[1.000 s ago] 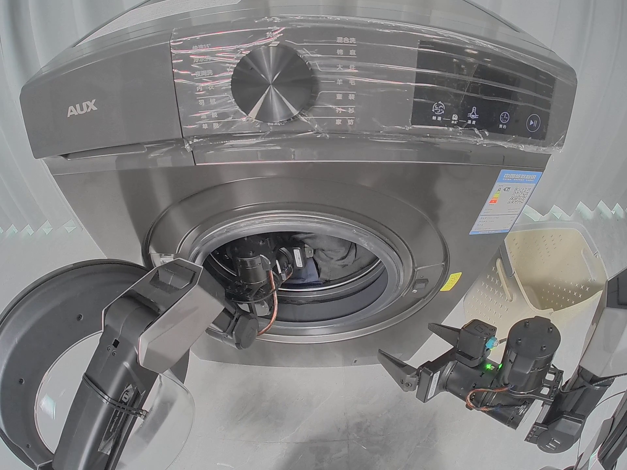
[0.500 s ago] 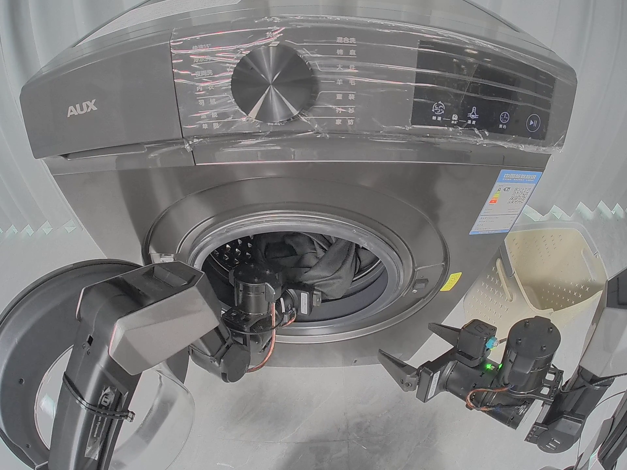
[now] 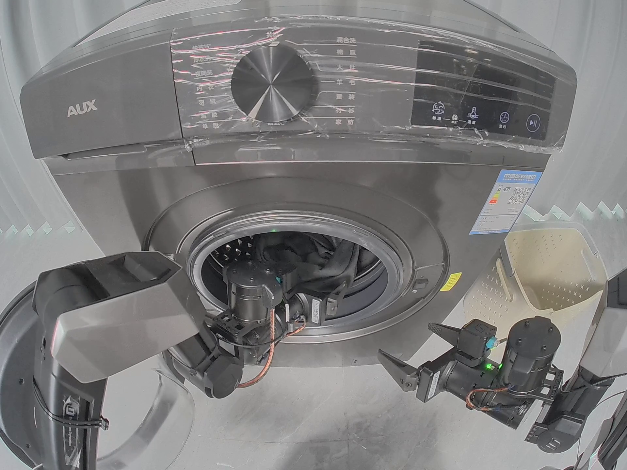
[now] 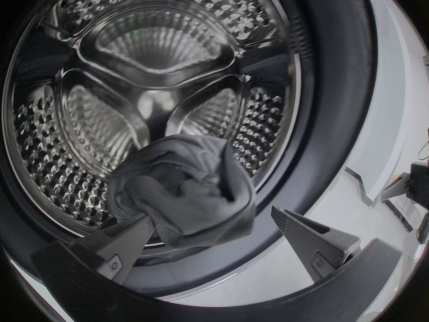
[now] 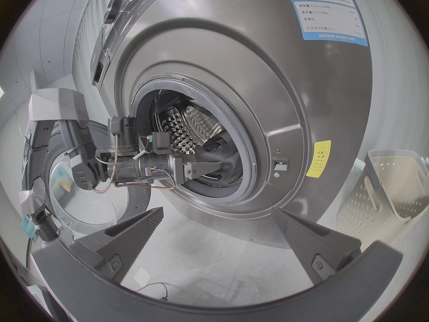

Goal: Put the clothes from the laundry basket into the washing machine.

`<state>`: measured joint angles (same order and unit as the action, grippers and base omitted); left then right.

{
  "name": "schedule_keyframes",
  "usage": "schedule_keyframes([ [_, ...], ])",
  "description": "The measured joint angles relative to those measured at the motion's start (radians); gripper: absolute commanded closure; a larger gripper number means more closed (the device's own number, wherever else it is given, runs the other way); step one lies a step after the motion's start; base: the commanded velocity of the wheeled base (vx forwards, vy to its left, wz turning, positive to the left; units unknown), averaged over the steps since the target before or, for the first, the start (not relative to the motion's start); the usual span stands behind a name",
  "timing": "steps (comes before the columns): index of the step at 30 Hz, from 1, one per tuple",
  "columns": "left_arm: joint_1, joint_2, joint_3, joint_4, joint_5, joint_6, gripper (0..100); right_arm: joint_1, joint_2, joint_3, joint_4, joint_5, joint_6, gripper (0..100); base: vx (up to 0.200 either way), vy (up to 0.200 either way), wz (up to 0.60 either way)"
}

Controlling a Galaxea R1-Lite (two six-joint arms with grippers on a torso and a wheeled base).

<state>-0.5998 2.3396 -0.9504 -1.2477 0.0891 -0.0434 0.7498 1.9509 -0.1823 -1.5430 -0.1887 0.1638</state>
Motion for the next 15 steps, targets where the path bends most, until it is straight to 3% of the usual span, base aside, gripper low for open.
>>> schedule_keyframes([
  [15,-0.017,-0.035,0.016,-0.017,-0.015,0.000,0,-0.001,-0.001,0.000,0.000,0.000,0.000,0,0.000,0.000,0.00],
])
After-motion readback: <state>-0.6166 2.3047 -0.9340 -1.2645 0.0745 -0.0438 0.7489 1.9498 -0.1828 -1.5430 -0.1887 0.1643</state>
